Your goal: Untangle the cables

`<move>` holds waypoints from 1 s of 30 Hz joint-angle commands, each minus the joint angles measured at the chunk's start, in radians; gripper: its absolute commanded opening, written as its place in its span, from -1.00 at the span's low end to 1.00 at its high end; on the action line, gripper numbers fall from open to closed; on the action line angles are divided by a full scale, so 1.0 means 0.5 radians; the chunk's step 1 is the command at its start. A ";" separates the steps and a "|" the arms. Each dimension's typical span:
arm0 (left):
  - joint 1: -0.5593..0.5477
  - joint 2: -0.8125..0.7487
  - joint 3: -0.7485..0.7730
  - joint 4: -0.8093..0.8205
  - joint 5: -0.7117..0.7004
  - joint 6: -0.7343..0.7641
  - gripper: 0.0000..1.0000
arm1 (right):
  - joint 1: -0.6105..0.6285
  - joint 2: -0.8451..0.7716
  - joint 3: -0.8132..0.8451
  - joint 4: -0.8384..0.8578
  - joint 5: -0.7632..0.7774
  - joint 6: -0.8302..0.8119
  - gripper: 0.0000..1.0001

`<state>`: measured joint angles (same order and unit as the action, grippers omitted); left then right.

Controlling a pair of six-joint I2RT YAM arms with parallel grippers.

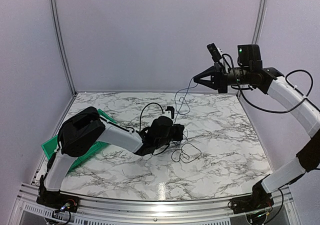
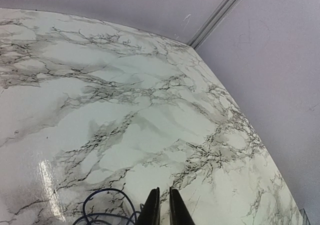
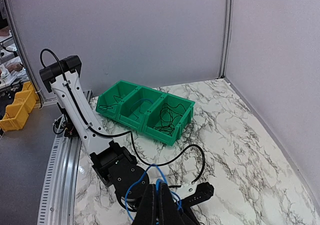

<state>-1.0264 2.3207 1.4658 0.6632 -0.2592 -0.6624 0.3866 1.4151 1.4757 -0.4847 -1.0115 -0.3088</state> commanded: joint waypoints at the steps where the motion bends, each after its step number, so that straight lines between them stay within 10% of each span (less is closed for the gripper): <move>1: 0.003 -0.036 -0.097 0.036 0.027 0.013 -0.81 | -0.037 0.005 0.129 -0.043 -0.068 0.001 -1.00; 7: 0.003 -0.143 -0.258 0.076 0.071 0.055 -0.71 | -0.095 0.014 0.135 -0.032 -0.045 -0.008 -1.00; 16: -0.073 -0.526 -0.731 0.431 0.287 0.580 0.15 | -0.141 0.023 -0.030 0.077 0.219 -0.017 -1.00; 30: -0.073 -1.262 -1.222 0.397 0.152 0.891 0.33 | -0.136 0.057 -0.286 0.165 0.211 -0.058 -1.00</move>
<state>-1.0668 1.7435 0.8581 0.8669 -0.0883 -0.2840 0.3210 1.4361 1.3399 -0.4370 -0.8886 -0.3271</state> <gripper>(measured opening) 0.663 0.021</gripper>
